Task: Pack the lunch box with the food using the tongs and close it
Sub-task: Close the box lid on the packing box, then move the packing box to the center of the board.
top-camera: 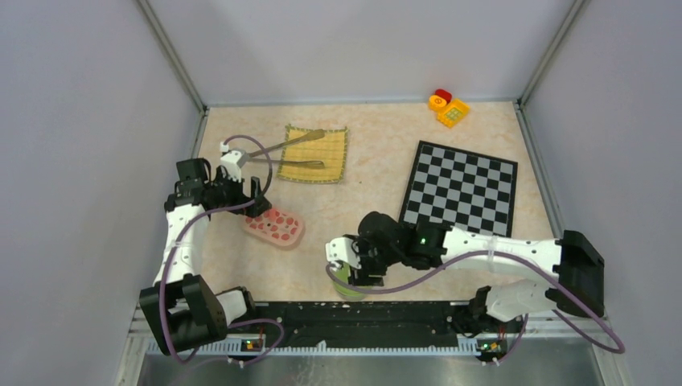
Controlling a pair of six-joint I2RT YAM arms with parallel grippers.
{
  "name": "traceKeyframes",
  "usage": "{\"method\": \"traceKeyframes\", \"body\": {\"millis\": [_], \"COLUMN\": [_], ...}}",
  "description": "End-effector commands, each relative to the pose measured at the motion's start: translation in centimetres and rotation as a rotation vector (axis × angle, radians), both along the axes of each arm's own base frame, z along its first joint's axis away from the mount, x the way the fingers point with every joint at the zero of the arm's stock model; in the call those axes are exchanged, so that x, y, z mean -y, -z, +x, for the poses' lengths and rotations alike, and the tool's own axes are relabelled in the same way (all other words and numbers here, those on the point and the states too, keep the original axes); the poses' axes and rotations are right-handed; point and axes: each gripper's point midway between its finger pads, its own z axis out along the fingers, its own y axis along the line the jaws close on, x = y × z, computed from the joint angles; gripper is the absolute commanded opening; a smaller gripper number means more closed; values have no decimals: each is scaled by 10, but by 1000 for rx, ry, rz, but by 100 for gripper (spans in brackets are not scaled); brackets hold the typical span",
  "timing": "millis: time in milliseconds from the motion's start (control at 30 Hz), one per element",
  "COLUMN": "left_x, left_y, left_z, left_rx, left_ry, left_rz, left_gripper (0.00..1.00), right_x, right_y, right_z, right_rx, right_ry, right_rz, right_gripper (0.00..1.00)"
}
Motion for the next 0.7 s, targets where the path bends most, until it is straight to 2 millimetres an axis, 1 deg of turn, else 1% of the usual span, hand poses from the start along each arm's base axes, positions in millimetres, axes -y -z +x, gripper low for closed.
{"method": "traceKeyframes", "body": {"millis": [0, 33, 100, 167, 300, 367, 400, 433, 500, 567, 667], "left_x": [0, -2, -5, -5, -5, -6, -7, -9, -21, -28, -36], "left_y": [-21, -21, -20, -21, -24, -22, -19, -17, -11, -9, -9], "left_z": [10, 10, 11, 11, 10, 9, 8, 7, 7, 5, 6], "left_rx": [60, 59, 53, 45, 50, 50, 41, 29, -9, -30, -14], "left_ry": [-8, -14, -22, -23, -21, -13, -11, -11, -41, -41, -26], "left_rz": [-7, -1, 10, 6, 6, 18, 22, 27, 35, 40, 86], "left_gripper": [99, 99, 99, 99, 99, 99, 99, 99, 99, 99, 99], "right_x": [5, 5, 4, 1, -10, -12, -12, -12, -12, -11, -11], "right_y": [6, 10, 19, 25, 30, 36, 42, 47, 53, 58, 60], "right_z": [-31, -35, -36, -32, -24, -20, -17, -15, -7, -1, 9], "right_rx": [55, 87, 139, 176, 259, 287, 295, 304, 320, 339, 319], "right_ry": [-137, -158, -170, -162, -129, -112, -105, -90, -49, -23, 18], "right_rz": [-31, -46, -74, -96, -104, -124, -143, -158, -182, -198, -194], "right_gripper": [66, 66, 66, 66, 66, 66, 66, 66, 64, 62, 60]}}
